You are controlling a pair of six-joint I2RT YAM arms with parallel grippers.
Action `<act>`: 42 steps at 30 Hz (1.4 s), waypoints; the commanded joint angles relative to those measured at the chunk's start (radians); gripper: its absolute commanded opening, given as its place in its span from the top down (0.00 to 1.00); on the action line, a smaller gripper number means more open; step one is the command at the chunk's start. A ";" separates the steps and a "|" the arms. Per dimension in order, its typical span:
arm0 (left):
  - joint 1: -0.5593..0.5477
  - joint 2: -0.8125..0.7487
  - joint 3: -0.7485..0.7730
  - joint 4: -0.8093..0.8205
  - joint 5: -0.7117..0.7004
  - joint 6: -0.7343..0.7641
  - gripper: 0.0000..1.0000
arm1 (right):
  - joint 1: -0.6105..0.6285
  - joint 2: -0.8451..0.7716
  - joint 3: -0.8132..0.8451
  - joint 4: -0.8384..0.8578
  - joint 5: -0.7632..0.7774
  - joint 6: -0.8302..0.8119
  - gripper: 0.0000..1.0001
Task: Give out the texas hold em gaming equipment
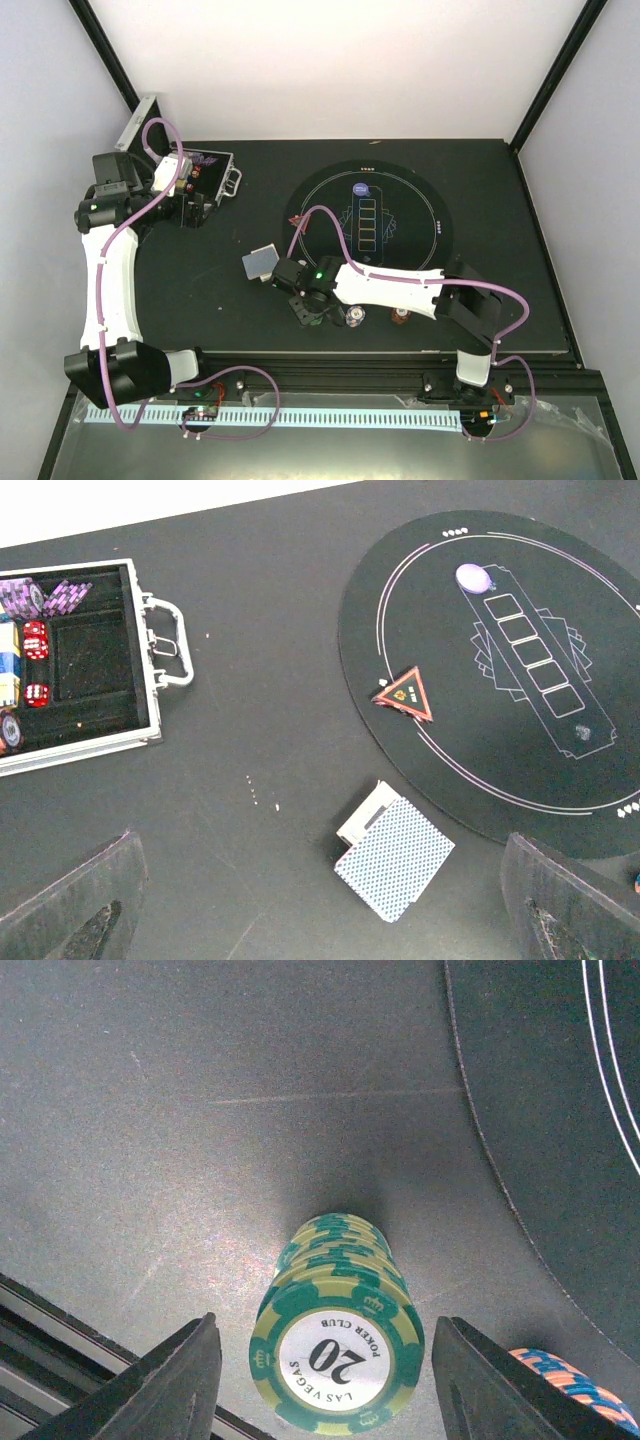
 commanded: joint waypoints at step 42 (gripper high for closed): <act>0.013 -0.017 0.041 -0.019 -0.005 0.016 0.01 | -0.006 -0.045 0.114 -0.113 0.097 -0.007 0.72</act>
